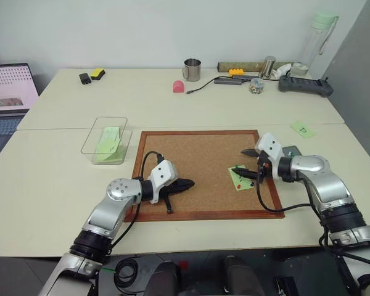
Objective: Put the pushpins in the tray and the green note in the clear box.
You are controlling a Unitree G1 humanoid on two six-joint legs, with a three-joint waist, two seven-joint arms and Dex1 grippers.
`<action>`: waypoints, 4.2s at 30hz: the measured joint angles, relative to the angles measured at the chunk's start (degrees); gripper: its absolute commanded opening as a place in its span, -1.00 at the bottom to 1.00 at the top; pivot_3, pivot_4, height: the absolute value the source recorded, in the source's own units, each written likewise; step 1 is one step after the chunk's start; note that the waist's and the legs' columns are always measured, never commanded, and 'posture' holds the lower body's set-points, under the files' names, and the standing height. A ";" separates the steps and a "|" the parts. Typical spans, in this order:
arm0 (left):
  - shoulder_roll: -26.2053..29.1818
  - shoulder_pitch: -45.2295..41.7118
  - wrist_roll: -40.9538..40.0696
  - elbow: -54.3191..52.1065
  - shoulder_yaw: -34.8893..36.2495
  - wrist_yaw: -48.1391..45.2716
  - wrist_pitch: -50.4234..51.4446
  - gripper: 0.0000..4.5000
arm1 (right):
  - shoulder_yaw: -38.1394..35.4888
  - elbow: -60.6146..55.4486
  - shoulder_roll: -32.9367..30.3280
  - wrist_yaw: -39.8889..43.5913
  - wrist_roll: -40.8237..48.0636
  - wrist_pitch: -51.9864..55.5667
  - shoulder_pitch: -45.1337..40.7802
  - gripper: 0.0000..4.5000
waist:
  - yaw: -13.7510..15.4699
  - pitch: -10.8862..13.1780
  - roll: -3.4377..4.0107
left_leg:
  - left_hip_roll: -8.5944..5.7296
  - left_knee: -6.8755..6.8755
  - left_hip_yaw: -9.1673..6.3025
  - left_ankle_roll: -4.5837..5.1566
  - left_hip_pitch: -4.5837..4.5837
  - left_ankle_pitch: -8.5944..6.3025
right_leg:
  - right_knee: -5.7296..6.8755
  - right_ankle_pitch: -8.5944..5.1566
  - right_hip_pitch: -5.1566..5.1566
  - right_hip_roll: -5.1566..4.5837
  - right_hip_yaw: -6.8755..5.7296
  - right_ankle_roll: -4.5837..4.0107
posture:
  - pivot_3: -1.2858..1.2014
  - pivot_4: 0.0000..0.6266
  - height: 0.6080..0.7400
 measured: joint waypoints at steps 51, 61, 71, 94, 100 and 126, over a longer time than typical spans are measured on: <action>0.12 0.60 2.17 -1.75 -0.09 -0.08 0.75 -1.00 | -9.88 -10.81 3.47 -2.87 12.30 14.73 3.86 -1.00 | -0.07 -0.05 0.05 | 0.01 -0.03 -0.07 0.00 0.05 0.00 | 0.01 0.00 0.04 0.01 0.00 0.00 | 0.03 -0.52 1.00; 0.16 0.79 2.38 -1.80 0.03 0.01 0.72 -1.00 | -18.81 -14.79 -5.55 -11.66 9.30 16.88 10.48 -1.00 | -0.10 -0.11 0.14 | 0.02 -0.05 0.01 0.01 0.07 0.00 | 0.00 0.00 0.05 0.01 0.04 0.00 | 0.03 -0.52 1.00; 0.26 0.66 2.62 -1.63 -0.03 -0.16 0.49 -1.00 | -20.48 -8.88 -7.83 -16.49 5.06 16.40 13.40 -0.79 | -0.14 -0.15 0.19 | 0.03 -0.04 0.20 0.01 0.08 0.00 | 0.00 0.00 0.05 0.03 0.09 0.00 | 0.03 -0.52 1.00; 0.45 0.82 2.69 -1.73 -0.06 -0.14 0.41 -1.00 | -12.87 -32.16 -12.49 -1.76 10.40 15.69 23.20 0.09 | -0.15 -0.19 0.20 | 0.08 -0.02 0.10 0.02 0.09 -0.01 | -0.08 -0.02 0.09 0.07 0.08 0.03 | 0.03 -0.52 1.00; 0.54 0.81 2.69 -1.74 -0.06 -0.22 0.37 -1.00 | -9.47 -30.59 -10.02 -2.31 9.53 15.07 22.10 0.09 | -0.14 -0.19 0.20 | 0.08 -0.04 0.06 0.02 0.10 -0.01 | -0.06 -0.01 0.08 0.07 0.06 0.01 | 0.03 -0.52 1.00; 0.96 0.84 2.69 -1.91 -0.20 -0.25 0.30 -1.00 | -6.21 -24.35 -6.92 -1.99 8.14 12.43 20.19 -0.99 | -0.16 -0.19 0.21 | 0.09 -0.04 0.02 0.02 0.12 -0.01 | -0.04 -0.01 0.08 0.08 0.05 0.01 | 0.03 -0.52 1.00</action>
